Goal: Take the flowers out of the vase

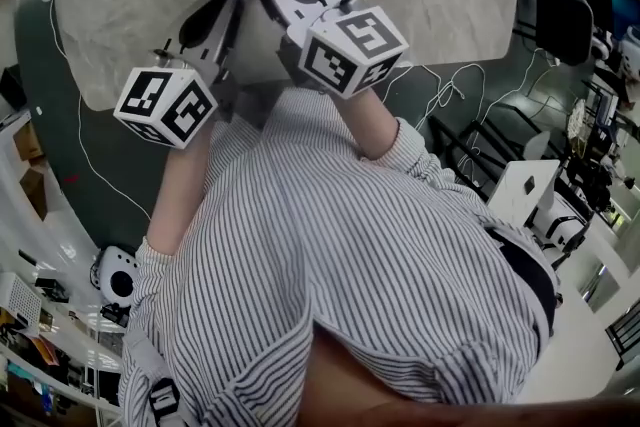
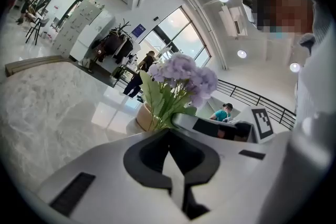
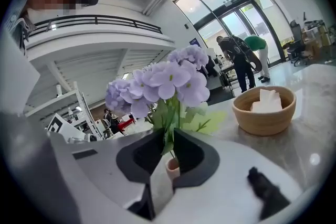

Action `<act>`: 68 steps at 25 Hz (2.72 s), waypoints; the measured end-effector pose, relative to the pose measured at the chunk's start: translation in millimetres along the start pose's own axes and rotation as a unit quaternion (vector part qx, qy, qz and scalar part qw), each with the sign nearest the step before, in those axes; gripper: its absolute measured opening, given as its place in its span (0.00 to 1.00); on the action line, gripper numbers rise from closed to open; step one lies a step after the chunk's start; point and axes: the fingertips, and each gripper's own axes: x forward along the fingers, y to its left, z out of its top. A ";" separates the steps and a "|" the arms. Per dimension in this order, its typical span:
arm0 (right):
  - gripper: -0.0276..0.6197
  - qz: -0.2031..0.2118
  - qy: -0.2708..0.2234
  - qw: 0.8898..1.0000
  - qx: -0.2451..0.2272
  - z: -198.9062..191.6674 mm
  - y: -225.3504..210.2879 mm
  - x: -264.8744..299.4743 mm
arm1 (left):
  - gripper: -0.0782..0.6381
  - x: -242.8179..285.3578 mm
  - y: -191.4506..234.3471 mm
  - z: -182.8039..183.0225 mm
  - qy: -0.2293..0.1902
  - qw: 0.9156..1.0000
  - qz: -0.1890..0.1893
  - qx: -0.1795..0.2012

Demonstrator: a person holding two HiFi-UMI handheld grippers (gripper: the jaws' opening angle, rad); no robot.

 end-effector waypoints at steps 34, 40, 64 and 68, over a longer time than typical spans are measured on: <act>0.09 0.011 -0.075 0.991 -0.106 64.0 41.6 -27.8 | 0.12 -37.6 -21.8 30.6 -0.074 0.997 -0.005 0.029; 0.09 0.017 -0.106 0.987 -0.118 95.1 43.7 -35.5 | 0.12 -39.0 -30.9 52.3 -0.100 0.994 -0.004 0.048; 0.09 0.048 -0.187 0.972 -0.136 165.5 52.4 -52.7 | 0.12 -44.0 -50.6 139.9 -0.173 0.977 -0.007 0.122; 0.09 0.044 -0.191 0.970 -0.143 170.5 55.8 -57.9 | 0.12 -44.8 -54.3 145.5 -0.173 0.975 -0.016 0.135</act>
